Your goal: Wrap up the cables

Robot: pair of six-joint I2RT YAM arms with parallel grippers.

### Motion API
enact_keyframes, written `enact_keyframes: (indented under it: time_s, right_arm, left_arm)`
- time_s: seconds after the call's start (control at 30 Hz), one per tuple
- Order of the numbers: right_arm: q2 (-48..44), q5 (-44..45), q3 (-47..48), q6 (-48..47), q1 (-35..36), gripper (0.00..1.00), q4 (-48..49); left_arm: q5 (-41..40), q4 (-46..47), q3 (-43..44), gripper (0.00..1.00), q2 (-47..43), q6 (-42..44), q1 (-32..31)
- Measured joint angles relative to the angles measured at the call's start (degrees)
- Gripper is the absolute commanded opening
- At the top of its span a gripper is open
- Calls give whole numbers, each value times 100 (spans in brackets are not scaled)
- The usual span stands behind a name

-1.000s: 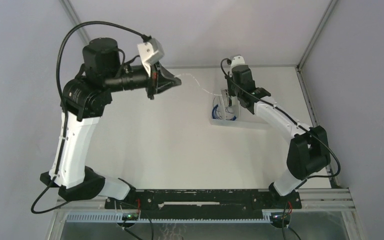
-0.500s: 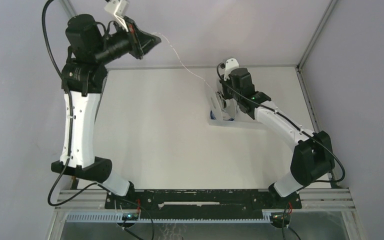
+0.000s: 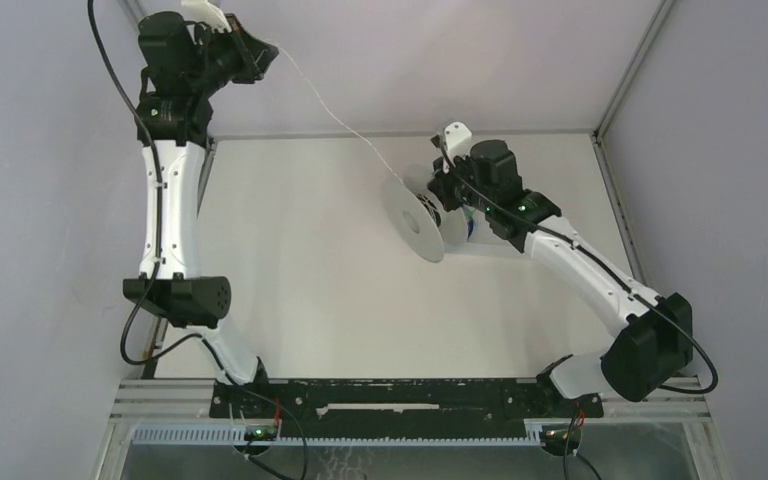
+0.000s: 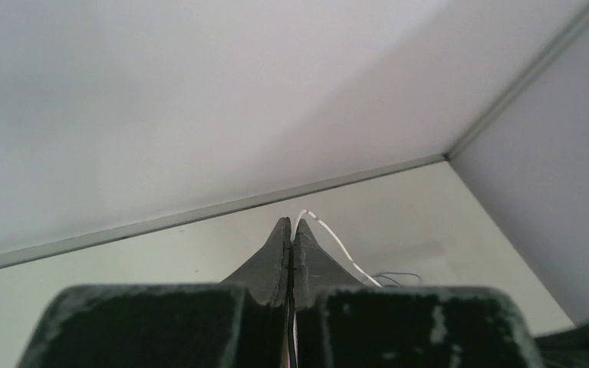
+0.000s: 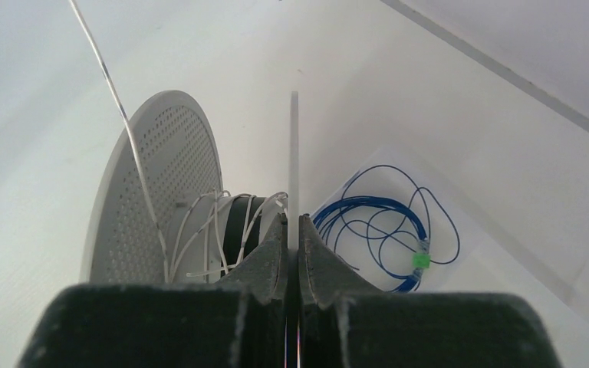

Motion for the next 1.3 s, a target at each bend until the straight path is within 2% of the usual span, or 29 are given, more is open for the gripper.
enact_keyframes:
  time_s: [0.2,0.57,0.8,1.0,1.3]
  right_arm:
    - [-308,-629,-2,-4,-142,0,-286]
    - [-678,-1773,144,579,-1126,0,-446]
    - [-678,-2155,638,1134,-1521,0,-544]
    - [-520,-2312,1259,1797,-1742,0,-573]
    - [42,-2243,1799,2870,-2050,0,-590]
  left_arm:
    - [-647,120,-90,0,372,249,293]
    - [-1480,496,-2159,0,396,1121,398]
    - [-1624,669,-2955,1,393,1558,393]
    - [-1663,767,-3864,0,385,2009,212]
    - [-1884,946,-5128,0,-109,2586,-549]
